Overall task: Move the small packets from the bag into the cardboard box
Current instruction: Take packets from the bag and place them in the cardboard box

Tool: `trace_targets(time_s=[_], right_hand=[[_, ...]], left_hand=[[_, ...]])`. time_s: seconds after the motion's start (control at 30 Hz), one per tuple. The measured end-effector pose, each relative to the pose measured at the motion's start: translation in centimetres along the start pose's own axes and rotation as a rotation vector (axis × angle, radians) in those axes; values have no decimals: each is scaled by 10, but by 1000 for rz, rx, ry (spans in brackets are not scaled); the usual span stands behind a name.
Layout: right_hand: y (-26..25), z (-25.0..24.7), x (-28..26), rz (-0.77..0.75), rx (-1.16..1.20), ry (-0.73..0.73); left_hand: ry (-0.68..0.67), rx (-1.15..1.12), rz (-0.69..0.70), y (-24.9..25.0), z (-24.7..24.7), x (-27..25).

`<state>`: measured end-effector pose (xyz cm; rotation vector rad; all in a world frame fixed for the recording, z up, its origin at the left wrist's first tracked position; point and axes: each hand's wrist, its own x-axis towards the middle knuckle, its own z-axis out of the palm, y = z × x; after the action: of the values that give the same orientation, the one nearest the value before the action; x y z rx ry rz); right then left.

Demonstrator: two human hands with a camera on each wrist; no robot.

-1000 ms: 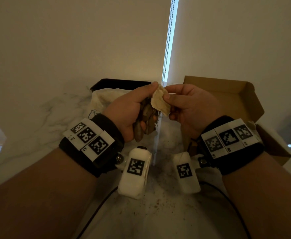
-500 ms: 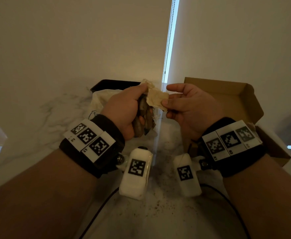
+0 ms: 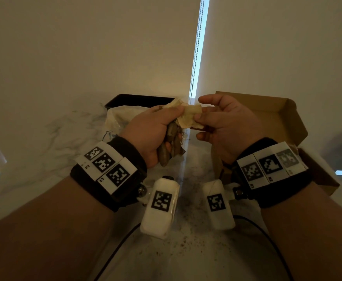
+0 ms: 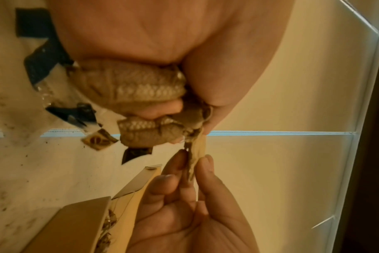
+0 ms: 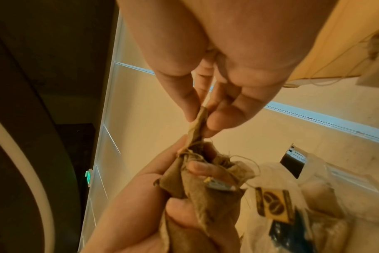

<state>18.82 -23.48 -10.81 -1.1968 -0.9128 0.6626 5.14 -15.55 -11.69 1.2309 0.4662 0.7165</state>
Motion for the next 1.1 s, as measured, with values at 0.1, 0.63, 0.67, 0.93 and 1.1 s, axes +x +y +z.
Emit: trace_targets(time_s=[0.1, 0.63, 0.67, 0.93, 1.1], right_hand=[[-1, 3, -1, -15, 0, -31], [-39, -64, -36, 124, -247, 122], [-40, -73, -40, 150, -303, 130], [-34, -113, -58, 430, -727, 154], [-30, -111, -60, 470, -995, 48]], left_hand=[[38, -16, 16, 0, -1, 0], [85, -21, -91, -5, -4, 6], [75, -26, -77, -5, -3, 5], [51, -51, -123, -5, -6, 4], [53, -36, -143, -4, -6, 2]])
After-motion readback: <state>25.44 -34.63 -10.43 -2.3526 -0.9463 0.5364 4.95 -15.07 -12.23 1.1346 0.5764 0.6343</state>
